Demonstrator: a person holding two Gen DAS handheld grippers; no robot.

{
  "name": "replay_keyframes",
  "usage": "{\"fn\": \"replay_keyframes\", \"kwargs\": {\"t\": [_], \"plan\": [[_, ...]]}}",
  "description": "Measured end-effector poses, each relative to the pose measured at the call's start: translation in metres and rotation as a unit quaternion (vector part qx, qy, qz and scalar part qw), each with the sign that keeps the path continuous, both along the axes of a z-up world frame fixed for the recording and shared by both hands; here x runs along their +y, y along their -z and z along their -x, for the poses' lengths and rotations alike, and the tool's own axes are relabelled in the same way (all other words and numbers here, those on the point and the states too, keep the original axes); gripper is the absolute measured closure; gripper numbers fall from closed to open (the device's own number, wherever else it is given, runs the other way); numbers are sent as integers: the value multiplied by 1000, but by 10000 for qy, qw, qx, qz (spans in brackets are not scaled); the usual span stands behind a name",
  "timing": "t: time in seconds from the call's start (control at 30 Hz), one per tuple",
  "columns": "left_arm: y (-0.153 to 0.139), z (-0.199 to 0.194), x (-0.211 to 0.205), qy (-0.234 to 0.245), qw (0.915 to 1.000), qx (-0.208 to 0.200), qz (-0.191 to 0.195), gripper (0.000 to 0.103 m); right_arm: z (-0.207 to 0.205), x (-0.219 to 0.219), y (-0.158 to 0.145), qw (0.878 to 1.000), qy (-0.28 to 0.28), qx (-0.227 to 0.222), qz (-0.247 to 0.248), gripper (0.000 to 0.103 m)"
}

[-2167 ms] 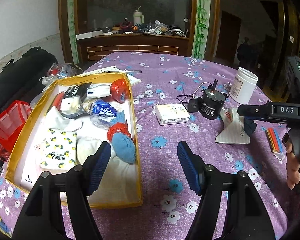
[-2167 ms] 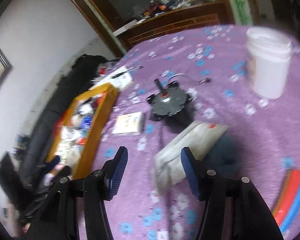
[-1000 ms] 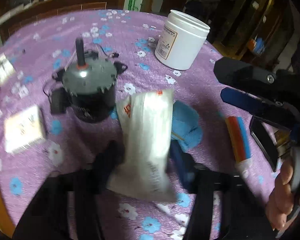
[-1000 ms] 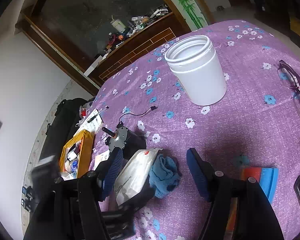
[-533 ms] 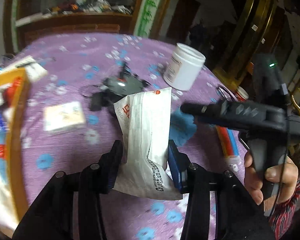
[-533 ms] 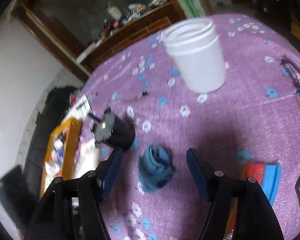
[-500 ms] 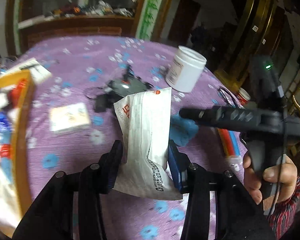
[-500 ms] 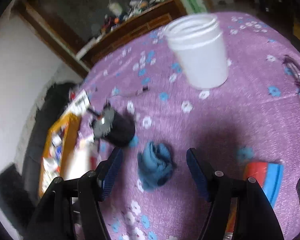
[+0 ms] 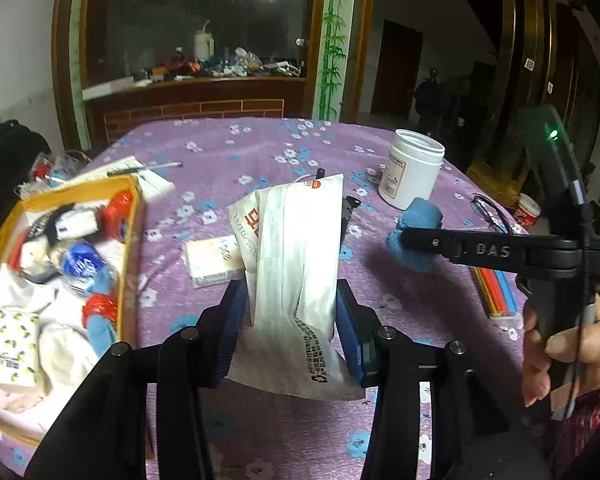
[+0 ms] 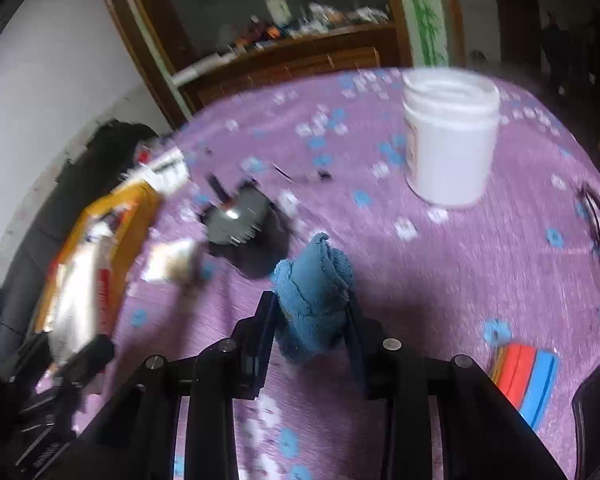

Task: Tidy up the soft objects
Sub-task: 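Grasp the white plastic bag with the left tool while the right tool grasps the blue towel, then carry the white bag and blue towel over the box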

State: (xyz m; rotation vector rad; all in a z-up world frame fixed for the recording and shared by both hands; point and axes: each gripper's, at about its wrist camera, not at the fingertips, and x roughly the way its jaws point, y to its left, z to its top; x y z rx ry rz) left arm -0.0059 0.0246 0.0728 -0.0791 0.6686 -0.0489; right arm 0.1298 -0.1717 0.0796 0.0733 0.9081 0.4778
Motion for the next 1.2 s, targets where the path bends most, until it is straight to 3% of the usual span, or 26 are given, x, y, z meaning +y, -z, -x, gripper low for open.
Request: {"fn": "replay_keyframes", "kwargs": {"t": [0.63,1.2], "plan": [[-19,21,21,-277,9991,-326,-11,60,21,24,-21,9969,-558,-489,-247,69],[-28,71,138,-1416,9875,-632,271,60,56,83,-26,9895,-1327,-460,-353,69]]}}
